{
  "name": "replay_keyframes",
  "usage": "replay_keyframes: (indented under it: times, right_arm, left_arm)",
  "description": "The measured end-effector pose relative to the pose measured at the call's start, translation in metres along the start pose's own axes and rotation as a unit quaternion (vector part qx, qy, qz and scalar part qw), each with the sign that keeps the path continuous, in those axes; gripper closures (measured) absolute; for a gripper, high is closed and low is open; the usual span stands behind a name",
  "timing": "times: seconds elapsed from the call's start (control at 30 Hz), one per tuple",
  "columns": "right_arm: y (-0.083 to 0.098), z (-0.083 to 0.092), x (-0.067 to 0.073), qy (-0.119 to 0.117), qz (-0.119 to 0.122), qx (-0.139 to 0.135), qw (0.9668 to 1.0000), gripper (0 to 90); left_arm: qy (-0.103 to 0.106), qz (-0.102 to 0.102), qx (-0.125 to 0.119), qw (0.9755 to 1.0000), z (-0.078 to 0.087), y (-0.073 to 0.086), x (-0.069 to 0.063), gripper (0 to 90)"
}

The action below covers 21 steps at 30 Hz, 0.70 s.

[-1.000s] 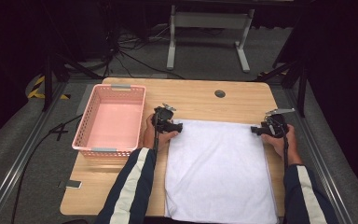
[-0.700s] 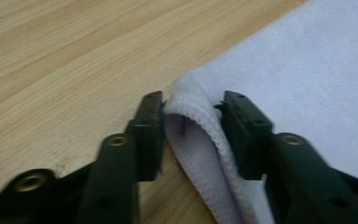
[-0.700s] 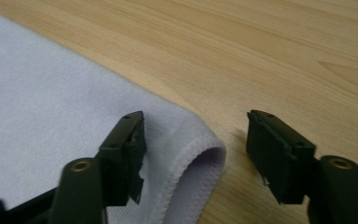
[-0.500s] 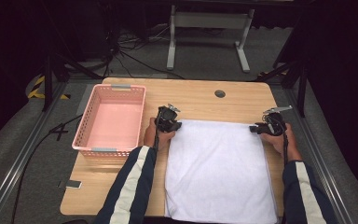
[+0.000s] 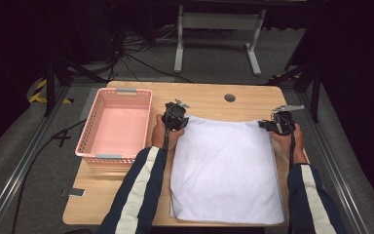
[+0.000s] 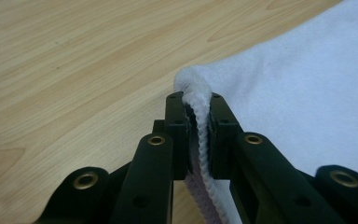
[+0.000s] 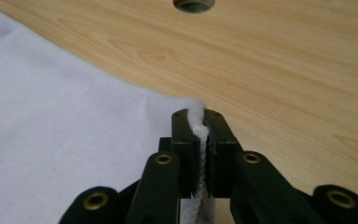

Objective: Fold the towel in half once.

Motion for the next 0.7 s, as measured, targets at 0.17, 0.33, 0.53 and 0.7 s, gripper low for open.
replay_keyframes:
  times: [0.17, 0.33, 0.53, 0.7]
  right_arm:
    - [-0.006, 0.024, 0.012, -0.026, 0.02, -0.029, 0.999, 83.9]
    - [0.0, 0.06, 0.04, -0.081, 0.072, -0.058, 0.9924, 83.8]
    - [0.036, 0.106, 0.076, -0.16, 0.133, -0.064, 0.976, 83.7]
    - [0.071, 0.136, 0.09, -0.204, 0.151, -0.064, 0.965, 83.5]
  left_arm:
    - [0.022, -0.035, -0.032, 0.9986, 0.037, 0.0, -0.011, 81.6]
    - [0.074, -0.065, -0.082, 0.9918, 0.088, 0.02, -0.034, 81.6]
    - [0.102, -0.105, -0.098, 0.9845, 0.117, 0.064, -0.051, 81.3]
    - [0.113, -0.113, -0.109, 0.9811, 0.134, 0.101, -0.051, 81.4]
Point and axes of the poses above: each handheld gripper's, and its own axes: z roughly backward along the jaws, y roughly out of its underside, x roughly to its left, the point moved 4 cm from there along -z, roughly forward along the jaws, and after that the axes turned 9 degrees about -y, right-handed, at the moved point
